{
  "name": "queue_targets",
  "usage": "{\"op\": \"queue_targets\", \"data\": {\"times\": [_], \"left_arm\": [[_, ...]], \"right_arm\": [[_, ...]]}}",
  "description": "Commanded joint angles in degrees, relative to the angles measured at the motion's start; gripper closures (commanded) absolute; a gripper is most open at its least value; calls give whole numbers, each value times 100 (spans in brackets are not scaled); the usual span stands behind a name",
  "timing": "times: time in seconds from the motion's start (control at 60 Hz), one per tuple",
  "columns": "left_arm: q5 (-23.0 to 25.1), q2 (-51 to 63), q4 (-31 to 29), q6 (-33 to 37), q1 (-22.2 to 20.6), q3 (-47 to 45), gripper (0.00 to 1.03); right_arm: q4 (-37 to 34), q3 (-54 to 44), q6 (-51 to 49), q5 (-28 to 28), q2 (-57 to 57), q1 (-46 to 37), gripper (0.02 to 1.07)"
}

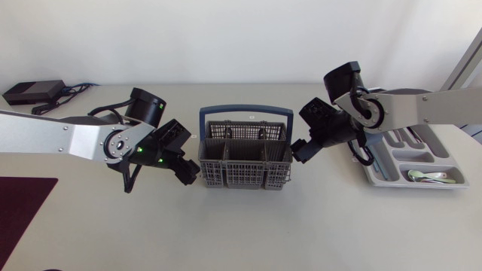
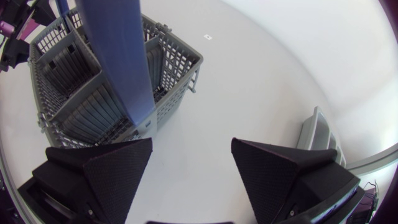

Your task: Sort the cutlery from the basket into the organizer compartments.

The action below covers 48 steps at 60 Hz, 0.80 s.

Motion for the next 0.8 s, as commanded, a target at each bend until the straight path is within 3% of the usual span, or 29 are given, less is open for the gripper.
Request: {"op": "queue_targets", "data": {"times": [0.0, 0.35, 0.483, 0.583, 0.667, 0.783], "left_arm": [[62, 103, 138, 139, 10, -32, 18], [53, 95, 155, 191, 194, -84, 14], [53, -169, 155, 244, 502, -251, 5], [62, -530, 155, 244, 748, -392, 5], [62, -899, 155, 200, 906, -524, 5], [80, -1470, 138, 42, 1082, -682, 5]], "right_arm": [[-22, 118, 184, -31, 242, 186, 15], [30, -93, 210, 303, 207, 133, 15], [92, -348, 210, 584, -4, -8, 15], [127, -577, 184, 787, -312, -157, 15], [136, -761, 175, 918, -602, -262, 6], [154, -1077, 175, 1094, -1147, -359, 6]]}}
